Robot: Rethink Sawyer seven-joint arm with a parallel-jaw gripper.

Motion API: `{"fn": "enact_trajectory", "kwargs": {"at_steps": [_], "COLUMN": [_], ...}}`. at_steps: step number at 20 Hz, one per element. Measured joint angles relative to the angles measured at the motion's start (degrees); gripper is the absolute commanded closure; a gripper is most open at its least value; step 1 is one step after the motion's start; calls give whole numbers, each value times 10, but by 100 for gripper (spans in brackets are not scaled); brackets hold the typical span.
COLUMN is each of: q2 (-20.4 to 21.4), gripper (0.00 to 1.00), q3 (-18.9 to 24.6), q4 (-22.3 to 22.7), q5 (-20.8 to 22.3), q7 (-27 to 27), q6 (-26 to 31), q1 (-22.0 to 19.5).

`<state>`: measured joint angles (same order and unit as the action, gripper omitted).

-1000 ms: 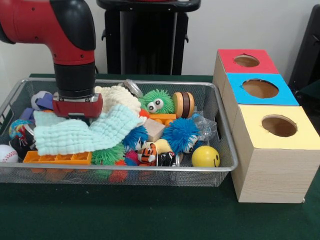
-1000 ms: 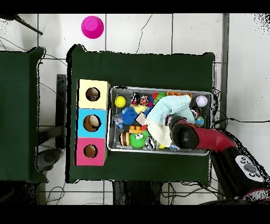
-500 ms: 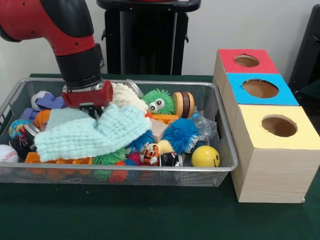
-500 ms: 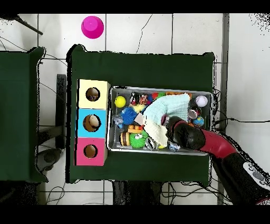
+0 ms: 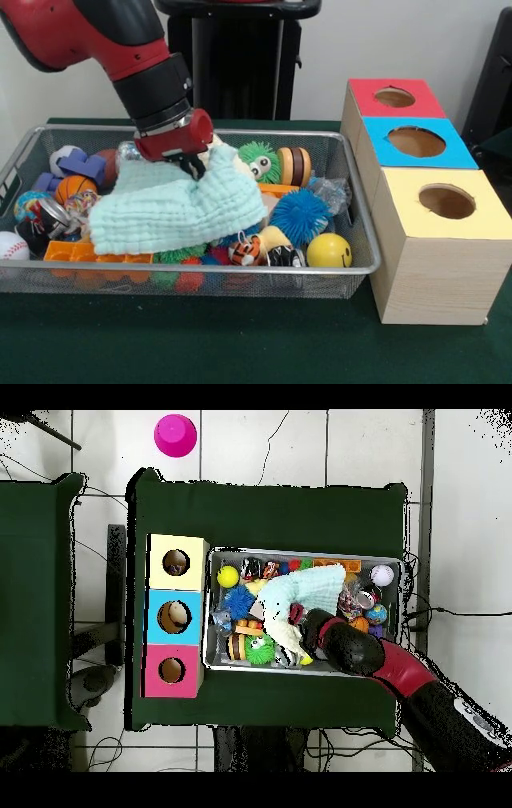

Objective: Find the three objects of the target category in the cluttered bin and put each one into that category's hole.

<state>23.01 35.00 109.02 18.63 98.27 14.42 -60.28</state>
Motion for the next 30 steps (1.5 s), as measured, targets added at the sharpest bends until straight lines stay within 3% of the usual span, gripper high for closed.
{"fn": "enact_trajectory", "kwargs": {"at_steps": [18,30], "q2": [-6,-2], "gripper": [100,100], "q3": [41,41], "q4": [54,84], "q5": [-36,-66], "q7": [0,0], "q6": [-27,-52], "q1": [3,45]}}
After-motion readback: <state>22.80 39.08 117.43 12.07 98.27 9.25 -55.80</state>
